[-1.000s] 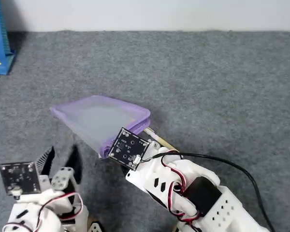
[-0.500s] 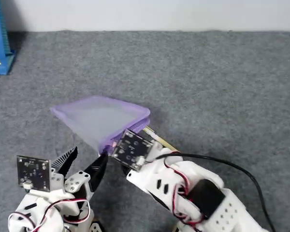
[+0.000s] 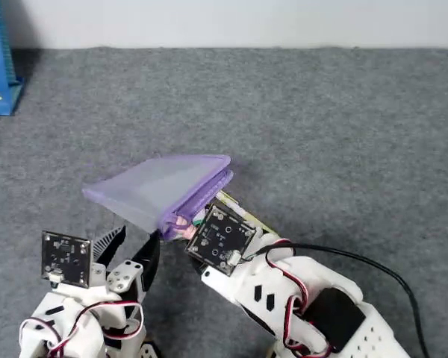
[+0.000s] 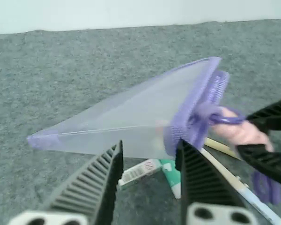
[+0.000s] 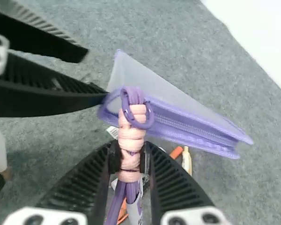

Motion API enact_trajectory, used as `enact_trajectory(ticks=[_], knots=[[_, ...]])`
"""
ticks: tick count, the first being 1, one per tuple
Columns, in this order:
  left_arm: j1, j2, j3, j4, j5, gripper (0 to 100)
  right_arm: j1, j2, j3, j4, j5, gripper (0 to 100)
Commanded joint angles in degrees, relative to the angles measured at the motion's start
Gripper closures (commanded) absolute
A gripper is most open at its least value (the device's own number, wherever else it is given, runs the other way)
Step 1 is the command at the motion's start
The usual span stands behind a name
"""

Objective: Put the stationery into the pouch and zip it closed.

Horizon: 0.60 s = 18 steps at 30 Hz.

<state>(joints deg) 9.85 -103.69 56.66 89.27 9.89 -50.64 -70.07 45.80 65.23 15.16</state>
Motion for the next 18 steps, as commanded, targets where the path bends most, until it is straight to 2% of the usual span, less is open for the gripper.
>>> enact_trajectory(ticks=[1, 4, 18], knots=[[4.0, -0.4, -0.5, -1.8, -0.3, 82, -0.9, -0.9, -3.9, 0.0, -0.5, 98.9], [5.9, -0.4, -0.9, -1.5, -0.3, 82, -0.8, -0.9, -3.9, 0.1, -0.5, 98.9], [5.8, -0.4, -0.7, -1.6, 2.2, 82, -0.8, -1.3, -3.9, 0.5, -0.5, 98.9]])
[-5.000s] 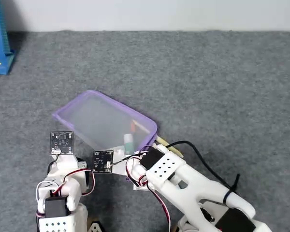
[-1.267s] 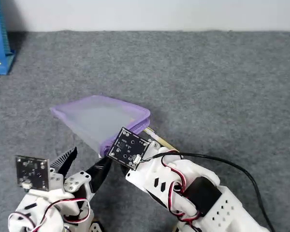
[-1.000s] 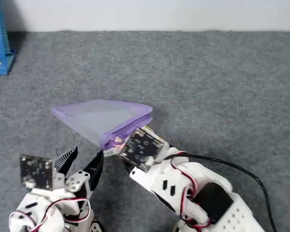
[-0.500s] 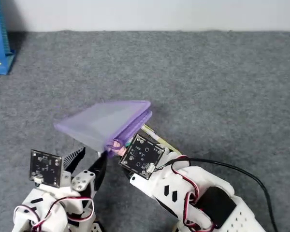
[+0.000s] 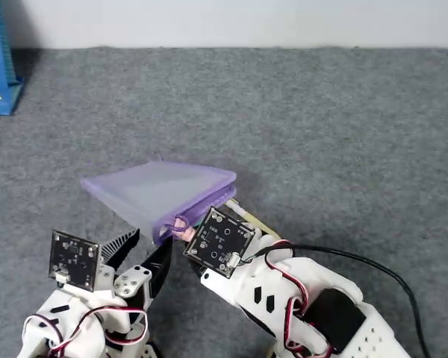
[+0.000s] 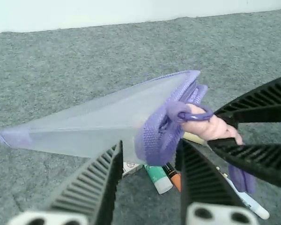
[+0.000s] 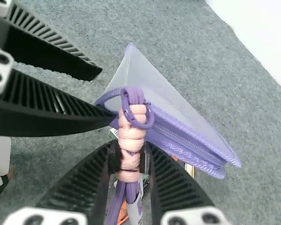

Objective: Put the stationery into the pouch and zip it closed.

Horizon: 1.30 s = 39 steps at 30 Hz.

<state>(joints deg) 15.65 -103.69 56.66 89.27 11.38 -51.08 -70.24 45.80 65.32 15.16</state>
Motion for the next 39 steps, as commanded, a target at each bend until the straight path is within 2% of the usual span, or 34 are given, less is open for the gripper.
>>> enact_trajectory(ticks=[1, 8, 16, 23, 30, 31, 34, 39], knots=[[0.0, -0.4, -0.7, -1.6, 0.7, 82, -0.4, -1.1, -3.9, 0.5, -0.5, 98.9], [-0.4, -0.4, 0.8, -2.4, 0.6, 83, -0.5, -1.3, -3.9, 3.2, 0.9, 98.9], [-6.3, -0.4, 3.0, -4.0, -2.0, 83, -0.7, -1.3, -6.2, 4.0, 1.0, 98.9], [-6.4, -0.4, 3.1, -3.9, -2.0, 83, -5.2, -1.2, -8.7, 5.8, 1.1, 98.9], [-7.8, -0.4, 2.9, -3.9, -2.1, 99, -5.1, -1.2, -9.8, 8.7, 2.5, 98.9], [-8.6, -0.4, 2.9, -3.9, -2.1, 99, -5.1, -1.2, -9.8, 9.3, 2.6, 98.9], [-10.7, -0.4, 2.8, -3.9, -2.1, 99, -2.9, -1.3, -9.8, 10.5, 2.7, 98.9], [-13.5, -0.4, 2.8, -3.9, -2.1, 99, 6.0, -1.3, -9.8, 10.7, 4.7, 98.9]])
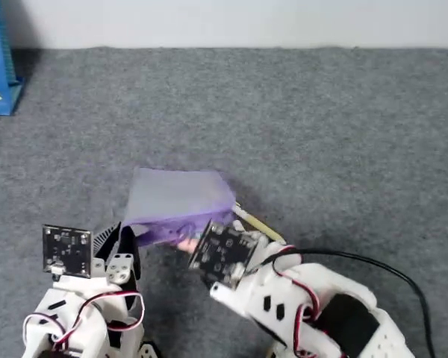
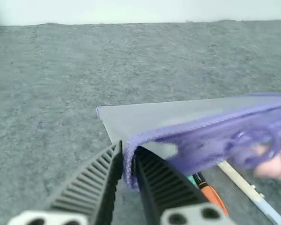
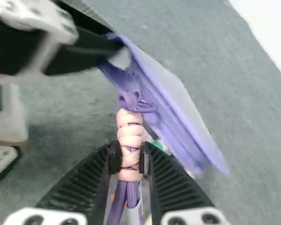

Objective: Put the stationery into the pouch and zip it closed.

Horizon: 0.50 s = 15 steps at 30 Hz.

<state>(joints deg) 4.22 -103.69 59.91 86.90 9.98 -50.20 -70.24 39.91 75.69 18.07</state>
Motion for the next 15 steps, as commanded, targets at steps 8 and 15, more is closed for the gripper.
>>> enact_trajectory(ticks=[8, 15], knots=[[-7.1, -0.4, -0.5, -1.5, -0.7, 99, 18.1, -1.3, -5.1, 1.9, 5.4, 98.9], [-6.9, -0.4, -0.5, -1.3, -1.1, 99, 18.4, -1.3, -8.1, 4.2, 5.5, 98.9]])
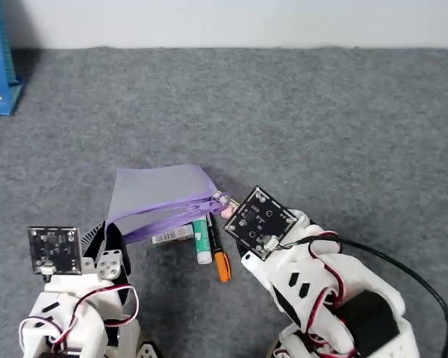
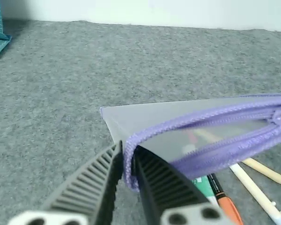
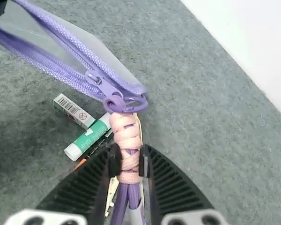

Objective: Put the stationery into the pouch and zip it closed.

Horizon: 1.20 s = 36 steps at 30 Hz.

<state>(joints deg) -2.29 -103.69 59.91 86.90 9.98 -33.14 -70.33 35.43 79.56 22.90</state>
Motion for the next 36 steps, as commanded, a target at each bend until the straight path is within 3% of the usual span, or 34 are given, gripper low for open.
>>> enact_trajectory(ticks=[1, 10, 16, 23, 30, 36], knots=[[-0.4, -0.4, -0.3, -1.4, -1.9, 98, 1.4, -1.2, -3.6, 0.3, 0.6, 98.9], [-0.4, -0.3, 0.0, -1.5, -3.6, 82, 1.4, -1.2, -4.7, 0.1, 0.5, 98.8], [5.2, -0.3, 0.0, -1.5, -5.0, 99, 1.4, -1.2, -9.6, 4.4, 0.2, 88.3], [8.3, -0.3, -0.1, -2.0, -3.3, 99, 1.9, -1.2, -12.1, 8.1, 0.2, 77.5], [8.2, -0.3, -1.4, -2.0, 0.4, 99, 2.1, -0.5, -17.3, 15.6, 0.2, 77.1], [1.3, -0.3, -1.3, -7.3, 0.4, 99, 9.7, 4.4, -14.4, 15.8, 0.2, 77.2]])
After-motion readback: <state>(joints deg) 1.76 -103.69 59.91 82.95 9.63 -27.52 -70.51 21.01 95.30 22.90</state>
